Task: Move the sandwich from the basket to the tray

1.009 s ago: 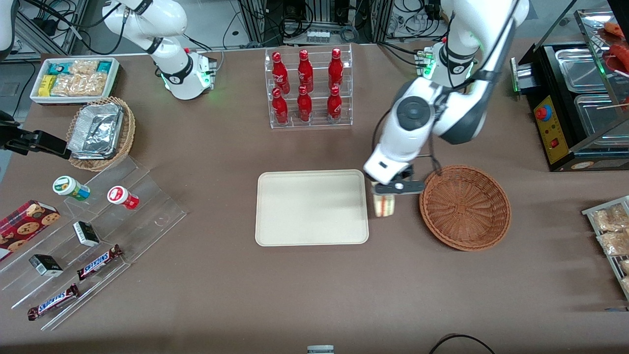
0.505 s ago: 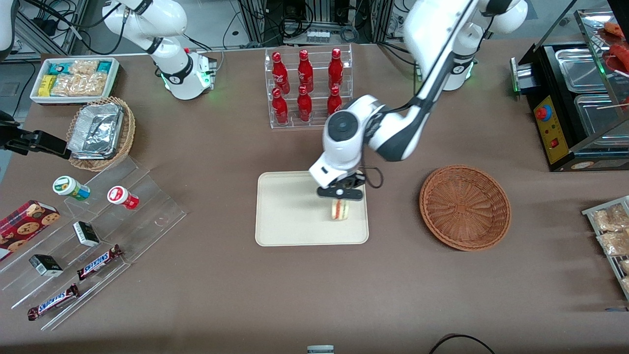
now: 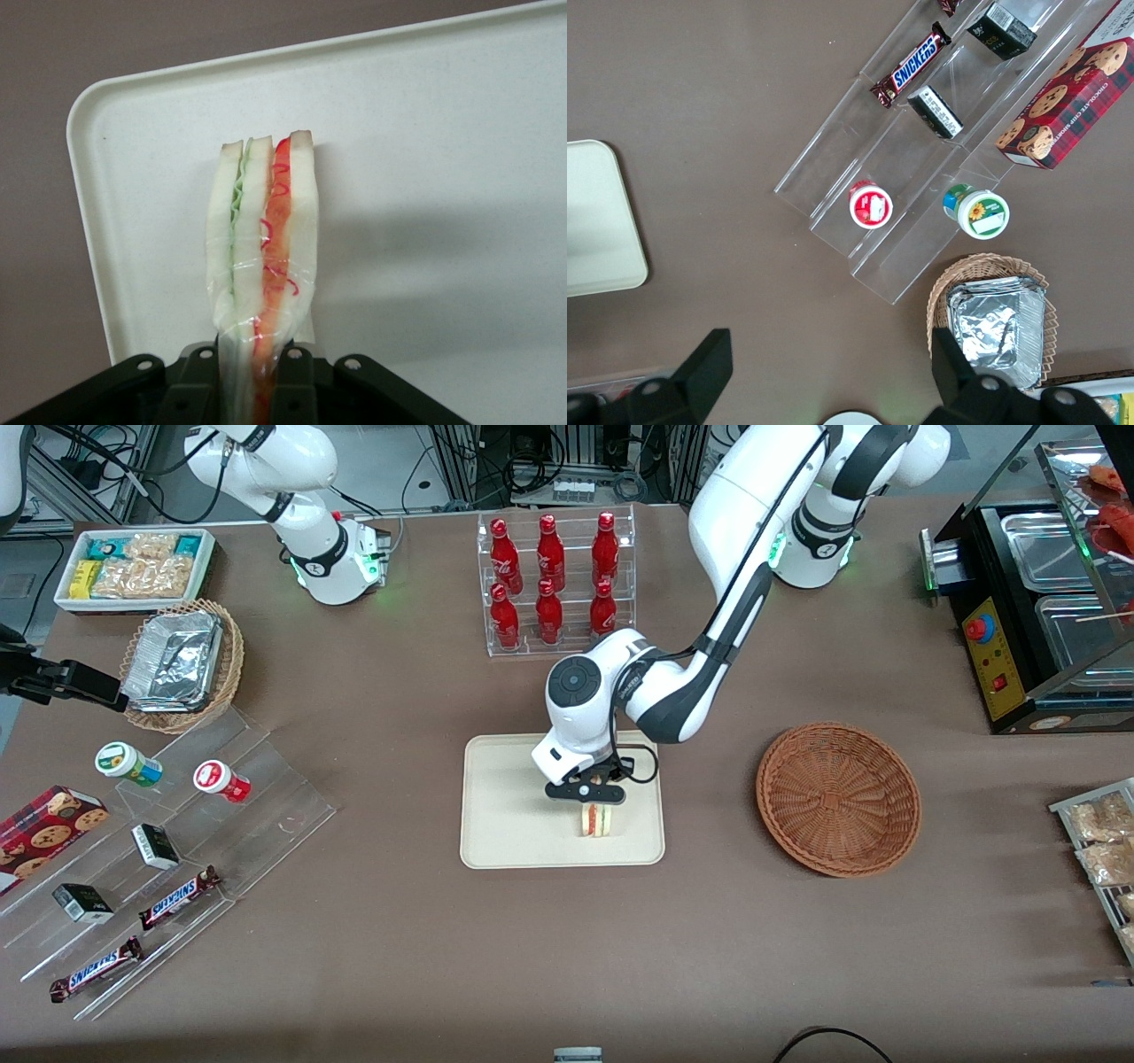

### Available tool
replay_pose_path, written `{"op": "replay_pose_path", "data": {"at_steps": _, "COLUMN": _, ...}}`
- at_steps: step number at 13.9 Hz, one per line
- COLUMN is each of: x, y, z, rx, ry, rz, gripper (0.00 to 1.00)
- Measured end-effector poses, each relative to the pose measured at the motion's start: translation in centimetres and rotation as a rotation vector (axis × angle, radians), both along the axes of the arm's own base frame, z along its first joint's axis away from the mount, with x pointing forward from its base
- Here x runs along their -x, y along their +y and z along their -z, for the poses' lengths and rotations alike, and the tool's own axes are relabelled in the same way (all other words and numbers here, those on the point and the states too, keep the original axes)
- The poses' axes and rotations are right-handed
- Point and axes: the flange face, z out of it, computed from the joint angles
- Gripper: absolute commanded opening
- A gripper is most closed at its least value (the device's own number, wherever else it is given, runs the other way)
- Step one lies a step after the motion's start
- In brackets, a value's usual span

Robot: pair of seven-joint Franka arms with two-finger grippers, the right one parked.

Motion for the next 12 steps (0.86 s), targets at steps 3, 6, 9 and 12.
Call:
{"op": "replay_pose_path", "data": {"at_steps": 3, "x": -0.3, "y": -0.2, "z": 0.6, "rx": -0.003, "ry": 0.002, "rz": -0.002, "gripper": 1.0}}
{"op": "replay_pose_path", "data": {"at_steps": 6, "x": -0.5, "y": -0.1, "z": 0.6, "rx": -0.002, "ry": -0.001, "rz": -0.009, "gripper": 1.0}}
{"op": "replay_pose_path", "data": {"at_steps": 9, "x": -1.2, "y": -0.2, "z": -0.4, "rx": 0.006, "ry": -0.016, "rz": -0.021, "gripper": 1.0}}
{"op": "replay_pose_path", "data": {"at_steps": 12, "x": -2.2, "y": 0.1, "z": -3.0, "rx": -0.017, "ry": -0.013, "rz": -0.042, "gripper": 1.0}}
